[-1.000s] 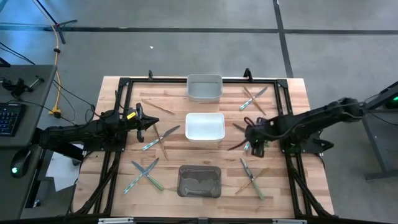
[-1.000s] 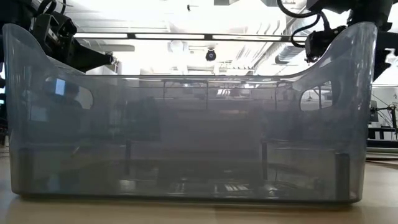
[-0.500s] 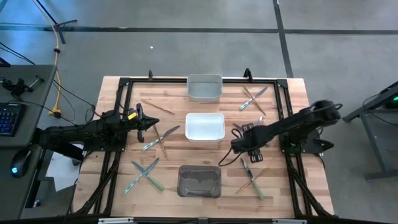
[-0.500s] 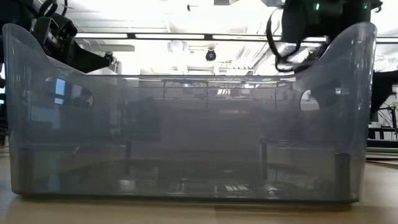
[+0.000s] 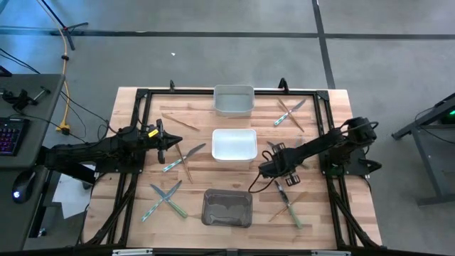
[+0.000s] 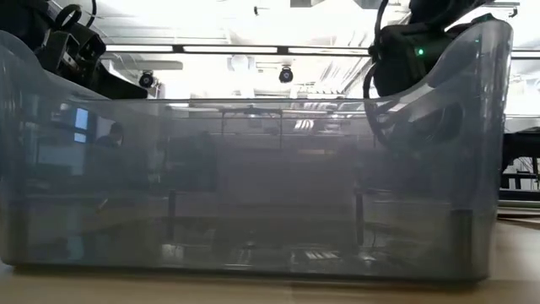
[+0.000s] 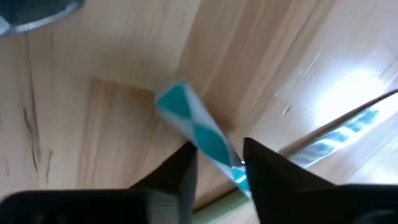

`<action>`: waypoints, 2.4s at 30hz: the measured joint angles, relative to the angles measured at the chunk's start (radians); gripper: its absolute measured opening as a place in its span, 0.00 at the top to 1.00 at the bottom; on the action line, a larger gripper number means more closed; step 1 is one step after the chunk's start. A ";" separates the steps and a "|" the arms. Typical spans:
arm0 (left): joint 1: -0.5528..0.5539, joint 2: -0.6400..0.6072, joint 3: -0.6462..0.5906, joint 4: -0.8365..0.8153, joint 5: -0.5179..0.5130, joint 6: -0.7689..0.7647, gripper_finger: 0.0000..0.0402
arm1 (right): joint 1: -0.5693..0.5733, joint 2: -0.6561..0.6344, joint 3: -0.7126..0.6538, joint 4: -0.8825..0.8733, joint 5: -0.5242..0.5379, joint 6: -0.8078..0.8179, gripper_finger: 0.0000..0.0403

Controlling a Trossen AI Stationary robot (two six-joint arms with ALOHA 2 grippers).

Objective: Sort silverware by color (type)
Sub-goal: Put the white-blue table knife into the white bin

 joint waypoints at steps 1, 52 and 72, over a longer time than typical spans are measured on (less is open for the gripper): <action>0.000 0.000 0.000 0.001 0.000 0.000 1.00 | 0.000 0.000 -0.001 0.008 -0.001 0.001 0.82; 0.000 0.002 0.000 -0.014 0.000 -0.008 1.00 | 0.284 0.017 0.817 0.330 0.215 0.922 0.97; 0.000 0.021 0.000 -0.012 0.000 -0.010 1.00 | 0.095 0.108 0.817 0.370 0.037 0.732 0.97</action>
